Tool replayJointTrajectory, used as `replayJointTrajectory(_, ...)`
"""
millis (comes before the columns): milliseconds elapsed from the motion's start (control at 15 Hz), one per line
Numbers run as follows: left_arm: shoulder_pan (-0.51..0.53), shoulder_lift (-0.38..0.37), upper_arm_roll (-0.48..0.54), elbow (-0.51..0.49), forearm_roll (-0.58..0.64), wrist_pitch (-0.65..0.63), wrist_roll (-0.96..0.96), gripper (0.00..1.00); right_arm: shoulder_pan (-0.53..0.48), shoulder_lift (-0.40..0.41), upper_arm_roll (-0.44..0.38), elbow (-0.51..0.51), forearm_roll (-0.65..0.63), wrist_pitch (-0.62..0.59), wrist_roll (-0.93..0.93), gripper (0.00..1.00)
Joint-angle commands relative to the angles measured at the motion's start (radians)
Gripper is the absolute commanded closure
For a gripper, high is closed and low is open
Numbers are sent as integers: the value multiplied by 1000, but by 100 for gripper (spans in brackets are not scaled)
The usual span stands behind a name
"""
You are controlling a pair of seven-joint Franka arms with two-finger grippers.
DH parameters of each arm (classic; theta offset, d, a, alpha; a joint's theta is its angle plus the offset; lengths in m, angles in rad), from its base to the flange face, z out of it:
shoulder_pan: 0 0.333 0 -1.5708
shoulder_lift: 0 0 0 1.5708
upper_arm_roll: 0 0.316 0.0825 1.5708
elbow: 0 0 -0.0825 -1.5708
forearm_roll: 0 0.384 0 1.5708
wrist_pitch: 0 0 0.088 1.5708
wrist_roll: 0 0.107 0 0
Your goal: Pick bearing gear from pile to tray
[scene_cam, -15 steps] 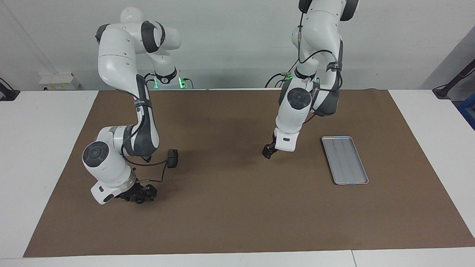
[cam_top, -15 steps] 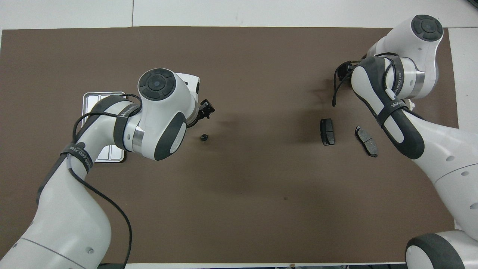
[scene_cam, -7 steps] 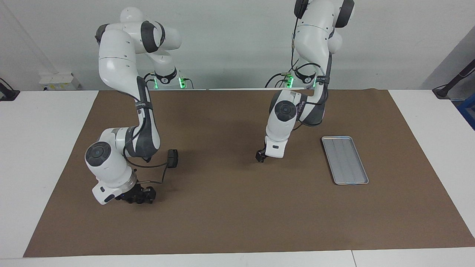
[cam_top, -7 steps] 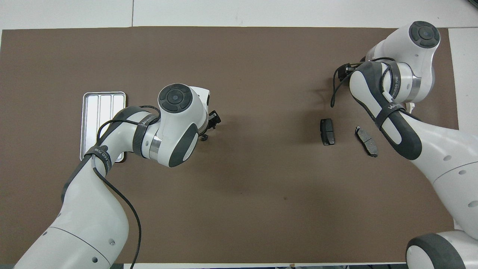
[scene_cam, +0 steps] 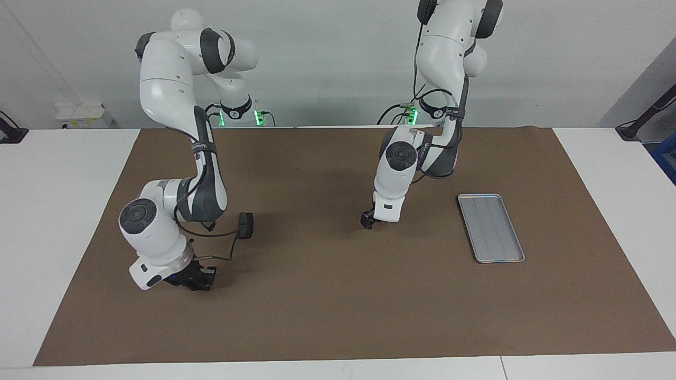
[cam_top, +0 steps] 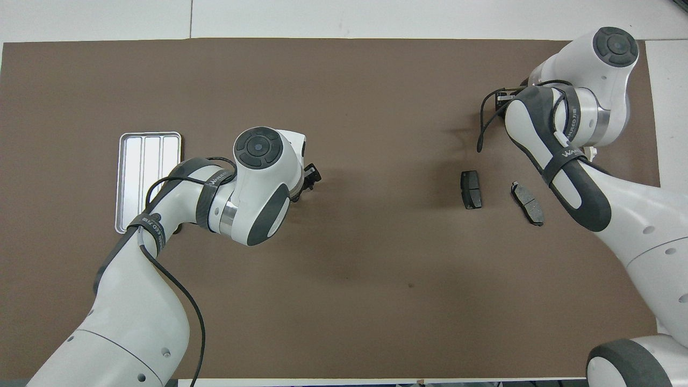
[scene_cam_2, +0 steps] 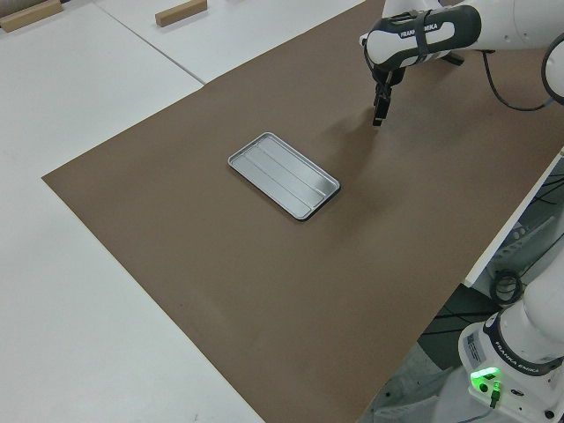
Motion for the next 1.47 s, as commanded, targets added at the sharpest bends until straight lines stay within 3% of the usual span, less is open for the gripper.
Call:
replayJointTrajectory(0, -19, -39, 16, -51, -16, 29, -11, 23, -15, 5, 11, -20, 7, 4, 1, 100)
replayJointTrajectory(134, -21, -41, 16, -57, -16, 29, -13, 37, -14, 5, 11, -14, 7, -12, 1, 100)
replayJointTrajectory(334, -23, -43, 16, -59, -17, 26, -14, 78, -14, -1, 9, -3, 3, -41, 0, 100)
replayJointTrajectory(468, -16, -43, 16, -53, -16, 14, -13, 96, -3, -24, 6, 47, -11, -145, -2, 100)
replayJointTrajectory(535, -13, -44, 17, -47, -16, -1, -13, 100, 0, -52, 9, 68, -38, -221, -5, 100)
replayJointTrajectory(735, 17, -102, 28, -49, -14, -75, 25, 100, 38, -163, 18, 119, -65, -424, -6, 100)
replayJointTrajectory(1003, 201, -255, 25, -123, -14, -221, 316, 100, 120, -302, 17, 119, -42, -550, 39, 100)
replayJointTrajectory(1136, 304, -299, 26, -171, -14, -238, 506, 100, 172, -351, 18, 119, 7, -594, 168, 100)
replayJointTrajectory(1404, 454, -316, 26, -208, -14, -248, 771, 100, 357, -376, 21, 119, 30, -612, 609, 100)
